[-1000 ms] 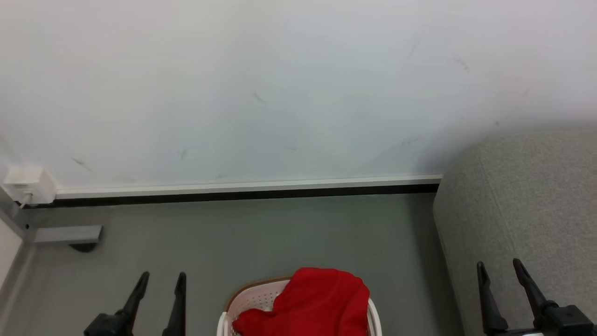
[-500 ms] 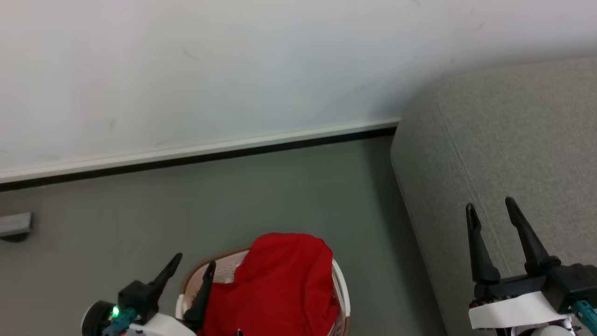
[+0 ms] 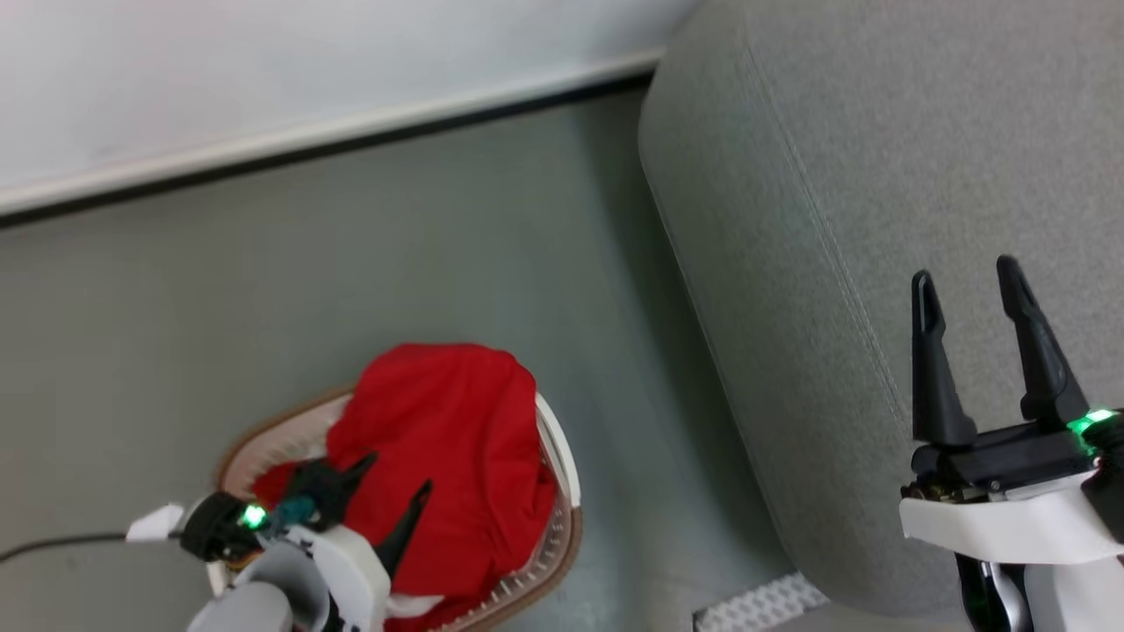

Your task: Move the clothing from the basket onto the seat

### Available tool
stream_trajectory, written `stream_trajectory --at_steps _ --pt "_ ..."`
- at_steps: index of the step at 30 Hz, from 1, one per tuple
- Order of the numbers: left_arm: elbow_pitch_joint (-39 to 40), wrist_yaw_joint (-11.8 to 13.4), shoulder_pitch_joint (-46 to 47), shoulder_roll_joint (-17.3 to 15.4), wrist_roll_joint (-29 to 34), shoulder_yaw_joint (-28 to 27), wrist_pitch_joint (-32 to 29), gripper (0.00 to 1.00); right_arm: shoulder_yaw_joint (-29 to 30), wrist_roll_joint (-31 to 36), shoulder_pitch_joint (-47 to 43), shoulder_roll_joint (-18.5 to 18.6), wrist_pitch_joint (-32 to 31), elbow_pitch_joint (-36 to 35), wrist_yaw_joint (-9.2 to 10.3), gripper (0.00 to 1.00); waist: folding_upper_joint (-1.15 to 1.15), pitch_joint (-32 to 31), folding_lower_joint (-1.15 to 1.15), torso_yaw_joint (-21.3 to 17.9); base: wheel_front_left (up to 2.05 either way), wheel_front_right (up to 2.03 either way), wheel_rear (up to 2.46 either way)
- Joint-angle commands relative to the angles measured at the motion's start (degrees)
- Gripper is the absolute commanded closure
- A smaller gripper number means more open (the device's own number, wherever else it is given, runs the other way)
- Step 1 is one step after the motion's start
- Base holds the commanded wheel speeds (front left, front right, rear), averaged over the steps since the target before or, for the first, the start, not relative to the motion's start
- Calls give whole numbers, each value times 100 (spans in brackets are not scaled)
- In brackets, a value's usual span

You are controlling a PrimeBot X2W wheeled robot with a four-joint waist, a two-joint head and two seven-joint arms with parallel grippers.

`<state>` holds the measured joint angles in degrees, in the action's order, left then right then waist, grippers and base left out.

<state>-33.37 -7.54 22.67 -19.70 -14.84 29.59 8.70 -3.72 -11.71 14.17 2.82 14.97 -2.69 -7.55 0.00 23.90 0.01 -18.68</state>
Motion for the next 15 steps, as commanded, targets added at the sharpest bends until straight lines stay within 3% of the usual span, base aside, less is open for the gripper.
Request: stream_trajectory --at_steps 1,15 --pt "-71 8 230 -129 -63 134 -142 0 -1 -58 141 -2 16 -112 12 0 0 534 -1 -273 0 0 0" --pt "-548 112 1340 -499 -15 441 -949 0 -270 -245 741 0 15 -686 12 0 0 2083 -1 -361 0 0 0"
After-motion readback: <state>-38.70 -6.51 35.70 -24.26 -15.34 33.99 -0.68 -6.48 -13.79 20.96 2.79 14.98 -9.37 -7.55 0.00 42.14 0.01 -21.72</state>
